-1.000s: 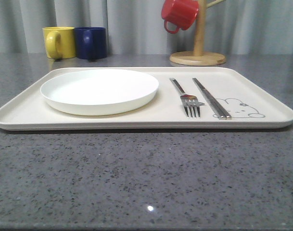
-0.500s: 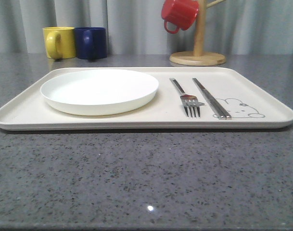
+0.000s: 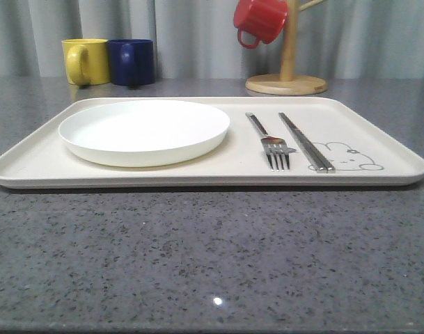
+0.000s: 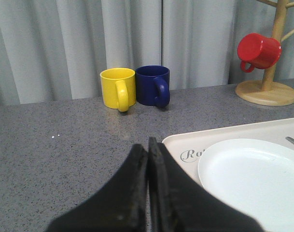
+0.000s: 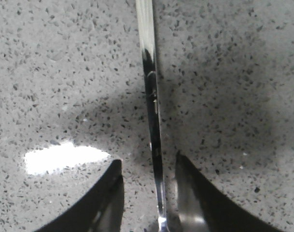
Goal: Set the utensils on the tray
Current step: 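Open the right gripper, release chopsticks beside the fork, withdraw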
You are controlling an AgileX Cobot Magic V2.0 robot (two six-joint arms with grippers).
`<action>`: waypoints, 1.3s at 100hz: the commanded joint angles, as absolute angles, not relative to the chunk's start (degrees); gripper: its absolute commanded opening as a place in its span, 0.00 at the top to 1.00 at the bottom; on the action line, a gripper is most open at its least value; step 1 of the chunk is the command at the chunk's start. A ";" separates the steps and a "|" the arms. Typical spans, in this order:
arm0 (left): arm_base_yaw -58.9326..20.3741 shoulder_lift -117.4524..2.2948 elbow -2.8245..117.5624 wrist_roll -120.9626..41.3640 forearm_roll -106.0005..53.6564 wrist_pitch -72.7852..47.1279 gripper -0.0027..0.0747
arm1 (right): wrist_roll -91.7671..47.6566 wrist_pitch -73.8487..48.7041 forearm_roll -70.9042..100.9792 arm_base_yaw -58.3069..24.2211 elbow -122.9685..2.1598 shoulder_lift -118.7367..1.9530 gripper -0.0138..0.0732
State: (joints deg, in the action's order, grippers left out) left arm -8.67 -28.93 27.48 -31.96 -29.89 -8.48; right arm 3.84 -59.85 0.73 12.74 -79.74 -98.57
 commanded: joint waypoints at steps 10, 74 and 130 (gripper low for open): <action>-9.04 -29.13 29.13 -32.04 -30.61 -4.73 0.99 | 2.96 -58.41 0.75 13.05 -81.03 -97.89 0.52; -9.04 -29.13 29.13 -32.04 -30.61 -4.73 0.99 | 3.82 -58.46 0.81 13.05 -81.23 -98.72 0.81; -9.04 -29.13 29.13 -32.04 -30.61 -4.73 0.99 | 7.65 -61.90 4.33 8.42 -81.29 -85.63 0.81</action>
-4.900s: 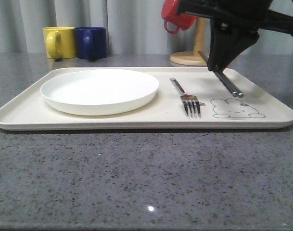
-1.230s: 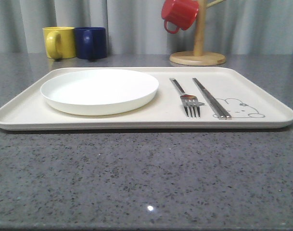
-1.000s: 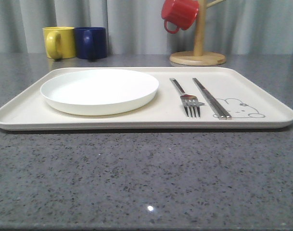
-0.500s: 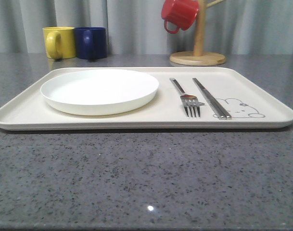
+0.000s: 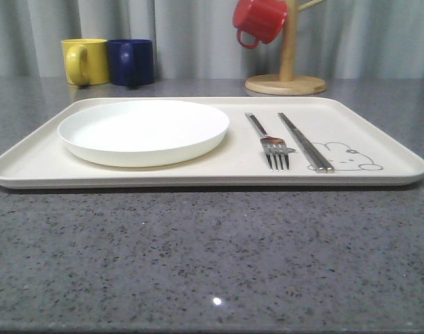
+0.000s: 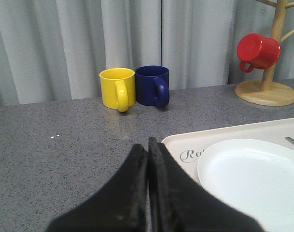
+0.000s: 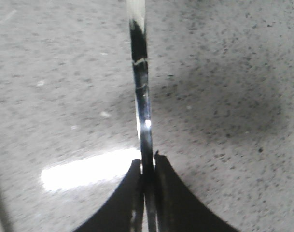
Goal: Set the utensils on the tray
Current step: 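Open the right gripper, release chopsticks beside the fork, withdraw, then carry the silver spoon with the right gripper onto the tray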
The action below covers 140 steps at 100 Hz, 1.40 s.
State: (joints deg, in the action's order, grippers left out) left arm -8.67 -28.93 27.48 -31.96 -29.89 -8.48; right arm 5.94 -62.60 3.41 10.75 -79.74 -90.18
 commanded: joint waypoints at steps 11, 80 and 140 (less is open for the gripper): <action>-9.04 -29.13 29.13 -32.04 -30.61 -4.73 0.99 | 10.45 -60.96 4.33 3.24 -81.29 -84.00 0.81; -9.04 -29.13 29.13 -32.04 -30.61 -4.73 0.99 | 19.59 -52.83 4.08 -18.05 -81.22 -93.69 0.81; -9.04 -29.13 29.13 -32.04 -30.61 -4.73 0.99 | 19.98 -52.88 3.82 -18.05 -81.22 -97.98 0.80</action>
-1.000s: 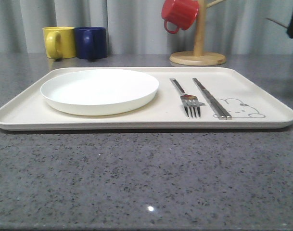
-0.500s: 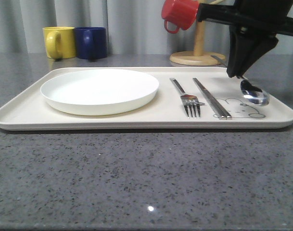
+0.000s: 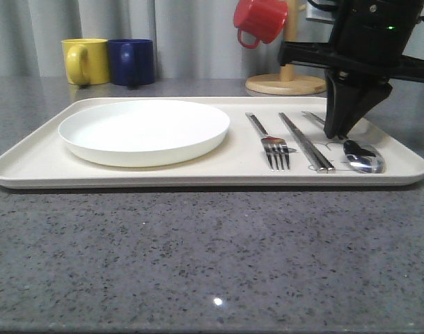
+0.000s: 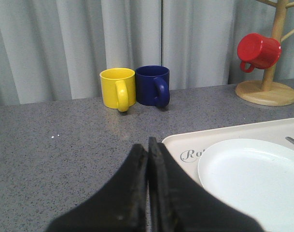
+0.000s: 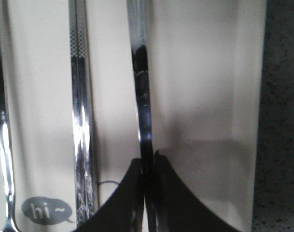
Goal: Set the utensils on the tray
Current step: 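Carry the silver spoon with the right gripper onto the tray, then release the spoon beside the chopsticks and raise the right gripper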
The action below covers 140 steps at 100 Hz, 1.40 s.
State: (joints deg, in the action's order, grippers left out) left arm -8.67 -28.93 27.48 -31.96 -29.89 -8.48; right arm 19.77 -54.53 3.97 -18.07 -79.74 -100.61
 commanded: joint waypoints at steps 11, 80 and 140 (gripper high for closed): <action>-9.04 -29.13 29.13 -32.04 -30.61 -4.73 0.99 | 20.10 -52.82 3.82 -18.05 -81.22 -97.99 0.71; -9.04 -29.13 29.13 -32.04 -30.61 -4.73 0.99 | 18.39 -50.46 -1.81 -14.82 -81.70 -88.60 0.47; -9.04 -29.13 29.13 -32.04 -30.61 -4.73 0.99 | 16.02 -37.39 -7.25 0.40 -53.96 -56.63 0.47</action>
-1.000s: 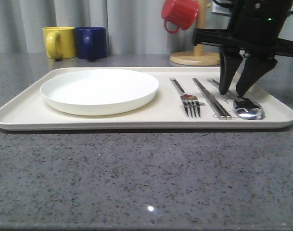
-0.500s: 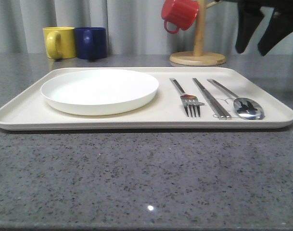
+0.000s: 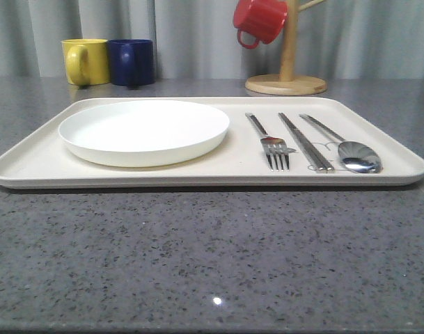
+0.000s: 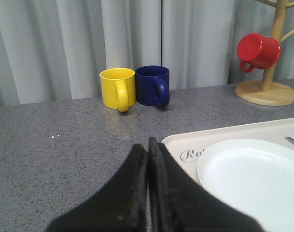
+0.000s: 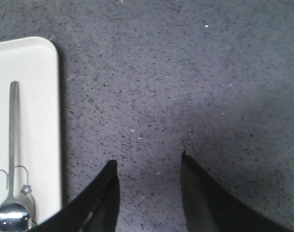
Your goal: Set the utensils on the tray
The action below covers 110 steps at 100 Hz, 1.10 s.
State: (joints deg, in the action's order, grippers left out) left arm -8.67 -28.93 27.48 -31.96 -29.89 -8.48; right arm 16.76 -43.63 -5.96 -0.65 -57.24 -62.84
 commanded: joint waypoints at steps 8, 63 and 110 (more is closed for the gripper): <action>-9.04 -29.13 29.13 -32.04 -30.61 -4.73 0.99 | 16.02 -32.96 -7.25 0.37 -48.62 -50.53 0.47; -9.04 -29.13 29.13 -32.04 -30.61 -4.73 0.99 | 16.02 -16.44 -7.25 0.37 -28.96 -23.06 0.59; -9.04 -29.13 29.13 -32.04 -30.61 -4.73 0.99 | 16.02 -16.38 -7.25 0.37 -28.96 -23.14 0.92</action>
State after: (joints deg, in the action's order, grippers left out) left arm -8.67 -28.93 27.48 -31.96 -29.89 -8.48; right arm 16.64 -21.22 -6.34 0.08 -27.53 -22.75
